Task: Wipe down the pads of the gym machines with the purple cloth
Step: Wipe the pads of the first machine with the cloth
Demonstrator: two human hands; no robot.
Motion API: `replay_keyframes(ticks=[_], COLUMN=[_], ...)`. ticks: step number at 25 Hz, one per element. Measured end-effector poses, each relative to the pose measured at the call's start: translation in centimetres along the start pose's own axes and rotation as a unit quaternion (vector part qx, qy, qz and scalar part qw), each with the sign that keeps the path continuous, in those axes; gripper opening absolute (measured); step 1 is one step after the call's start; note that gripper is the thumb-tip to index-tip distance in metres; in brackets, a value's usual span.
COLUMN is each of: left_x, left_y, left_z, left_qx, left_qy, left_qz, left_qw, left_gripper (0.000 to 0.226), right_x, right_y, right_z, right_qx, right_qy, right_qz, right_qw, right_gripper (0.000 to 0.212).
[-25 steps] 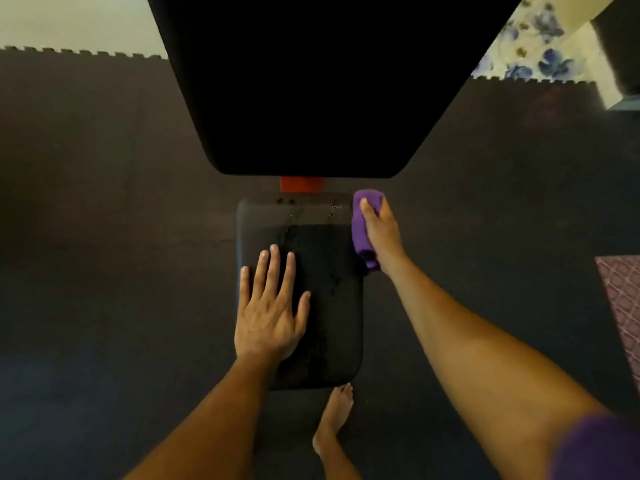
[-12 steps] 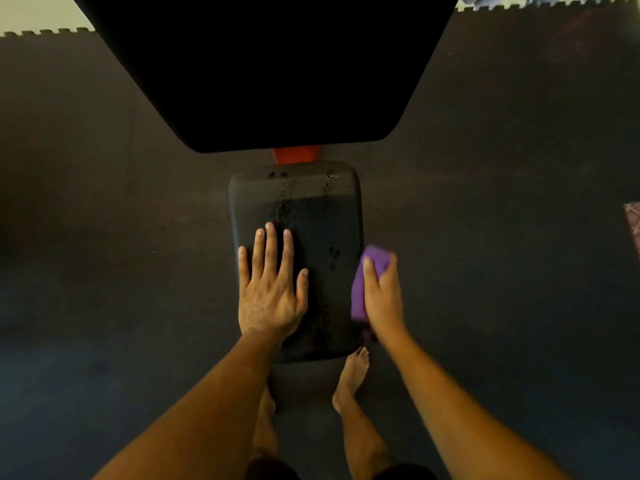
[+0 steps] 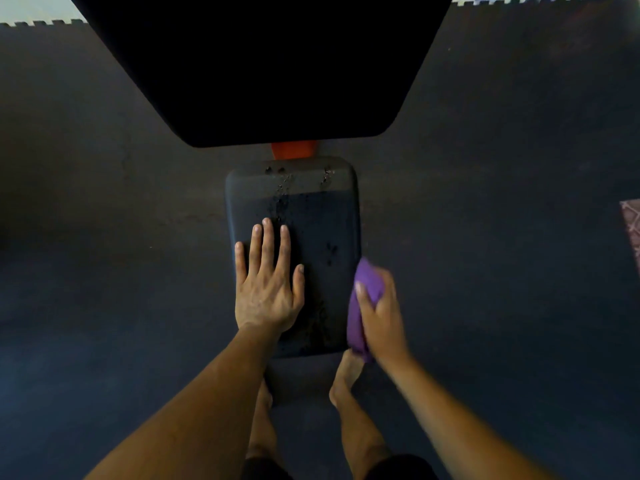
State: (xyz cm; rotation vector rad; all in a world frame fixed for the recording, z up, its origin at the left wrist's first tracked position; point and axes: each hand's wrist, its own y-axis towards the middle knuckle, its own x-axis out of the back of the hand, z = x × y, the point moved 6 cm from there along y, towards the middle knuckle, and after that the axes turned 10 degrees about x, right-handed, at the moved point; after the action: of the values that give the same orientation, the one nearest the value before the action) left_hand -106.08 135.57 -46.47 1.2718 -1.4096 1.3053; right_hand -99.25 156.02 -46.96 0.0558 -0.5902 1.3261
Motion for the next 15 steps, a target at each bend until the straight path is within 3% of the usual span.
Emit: replay_keyframes(ticks=[3,5,8,10,12,15], left_x=[-0.2,-0.3,-0.5,-0.5,-0.4,-0.3], left_y=[-0.1,-0.1,-0.1,-0.1,-0.2,-0.2], left_z=[0.0,0.1,0.2,0.2,0.2,0.1], left_qx=[0.0,-0.002,-0.004,-0.002,0.001,0.003], left_qy=[0.004,0.007,0.008,0.003,0.0,-0.009], left_qz=[0.0,0.002,0.008,0.012,0.005,0.001], left_qw=[1.0,1.0,1.0,1.0,1.0,1.0], left_gripper=[0.071,0.07,0.07,0.07,0.069,0.068], right_x=[0.2,-0.1,-0.6,-0.6,-0.6,-0.2], right_y=[-6.3,-1.9,10.2,16.7,19.0,14.7], right_z=[-1.0,0.0,3.7,6.2,8.1,7.1], right_qx=[0.01,-0.008,0.028,0.062,0.097,0.109], right_qy=[-0.065,-0.06,-0.046,-0.051,-0.06,-0.065], right_qz=[0.015,-0.014,-0.016,-0.009,0.001,-0.009], right_qw=[0.998,0.998,0.998,0.997,0.993,0.992], right_gripper=[0.024,0.014,0.034,0.035,0.029,0.038])
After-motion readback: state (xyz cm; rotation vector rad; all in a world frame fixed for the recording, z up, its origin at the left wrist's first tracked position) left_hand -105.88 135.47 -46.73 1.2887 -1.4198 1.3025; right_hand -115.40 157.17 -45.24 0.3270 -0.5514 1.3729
